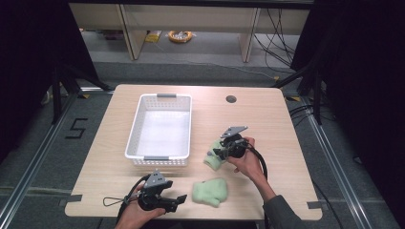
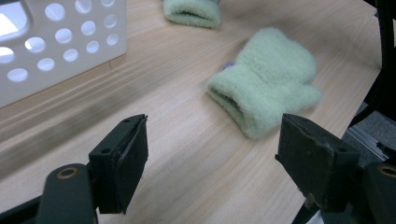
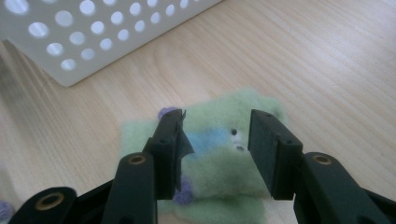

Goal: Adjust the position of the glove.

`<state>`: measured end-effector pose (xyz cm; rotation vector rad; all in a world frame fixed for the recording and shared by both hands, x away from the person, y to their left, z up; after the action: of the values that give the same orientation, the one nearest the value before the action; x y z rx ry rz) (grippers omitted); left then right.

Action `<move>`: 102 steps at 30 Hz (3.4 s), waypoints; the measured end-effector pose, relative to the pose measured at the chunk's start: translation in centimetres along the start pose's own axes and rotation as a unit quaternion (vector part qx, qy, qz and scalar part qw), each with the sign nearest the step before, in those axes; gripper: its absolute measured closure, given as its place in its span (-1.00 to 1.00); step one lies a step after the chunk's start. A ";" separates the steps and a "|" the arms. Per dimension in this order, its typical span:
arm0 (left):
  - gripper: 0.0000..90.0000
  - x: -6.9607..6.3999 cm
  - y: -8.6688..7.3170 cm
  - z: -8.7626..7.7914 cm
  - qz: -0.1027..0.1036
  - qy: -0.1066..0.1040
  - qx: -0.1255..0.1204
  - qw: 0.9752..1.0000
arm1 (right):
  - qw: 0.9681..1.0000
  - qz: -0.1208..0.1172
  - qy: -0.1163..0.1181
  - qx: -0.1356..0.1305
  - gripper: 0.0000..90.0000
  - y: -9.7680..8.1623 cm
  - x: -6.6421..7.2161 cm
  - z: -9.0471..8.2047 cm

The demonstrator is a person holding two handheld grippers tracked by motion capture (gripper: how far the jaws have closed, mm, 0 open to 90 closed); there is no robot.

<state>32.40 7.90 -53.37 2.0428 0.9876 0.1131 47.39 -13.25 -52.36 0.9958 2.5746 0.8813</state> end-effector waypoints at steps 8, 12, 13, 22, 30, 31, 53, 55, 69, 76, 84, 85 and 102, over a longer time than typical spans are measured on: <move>-0.47 0.2 0.4 0.2 0.006 -0.001 0.006 1.000 | 1.000 -0.003 0.003 0.006 0.24 -0.4 -0.8 0.4; -0.47 0.2 0.6 0.4 0.009 0.003 0.000 1.000 | 1.000 0.000 0.005 0.004 0.27 -0.6 -0.9 0.5; -0.47 0.3 0.7 0.4 0.010 0.001 0.001 1.000 | 1.000 0.003 0.003 -0.003 0.29 -0.6 -0.9 0.8; -0.47 0.4 0.4 0.4 0.005 0.002 0.007 1.000 | 1.000 -0.019 0.008 0.013 0.73 -1.3 -0.5 1.3; -0.46 0.6 0.3 0.4 0.011 0.002 0.010 1.000 | 1.000 -0.008 0.006 -0.003 0.91 -1.1 -0.3 0.5; -0.46 0.5 0.3 0.5 0.005 0.001 0.004 1.000 | 1.000 -0.004 0.005 -0.012 0.91 -0.9 -0.2 0.2; -0.46 0.0 0.0 0.2 0.006 0.001 -0.004 1.000 | 0.994 0.012 0.035 -0.102 0.91 -1.3 6.4 -8.0; -0.46 0.0 0.1 0.2 0.007 -0.002 -0.007 1.000 | 0.994 0.008 0.038 -0.105 0.91 -1.5 7.1 -8.3; -0.38 -1.3 0.7 -0.2 0.018 -0.028 -0.026 0.999 | 0.993 0.005 0.062 -0.100 0.90 -2.9 10.5 -8.6; -0.22 -2.4 1.1 -0.1 0.034 -0.047 -0.029 0.998 | 0.994 0.001 0.059 -0.097 0.90 -3.3 10.8 -8.3; 0.28 -3.3 1.7 0.2 0.065 -0.067 -0.039 0.995 | 0.993 -0.001 0.066 -0.099 0.89 -3.6 11.6 -8.4; 0.40 -3.2 1.7 0.1 0.067 -0.067 -0.035 0.995 | 0.993 -0.002 0.067 -0.098 0.89 -3.6 11.7 -8.4; 0.54 -2.5 2.0 0.2 0.049 -0.112 -0.027 0.992 | 0.992 0.026 0.066 -0.104 0.89 -4.3 11.6 -8.5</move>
<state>32.00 5.44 -51.37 2.0043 0.7384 -0.0381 32.98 -11.75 -48.45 0.9772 2.5062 1.2398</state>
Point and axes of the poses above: each handheld gripper's, and its own axes: z roughly forward along the jaws, y roughly out of its top, x roughly to its left, the point moved 6 cm from there along z, roughly forward along the jaws, and after that the axes turned 5 degrees about x, right-handed, at the moved point
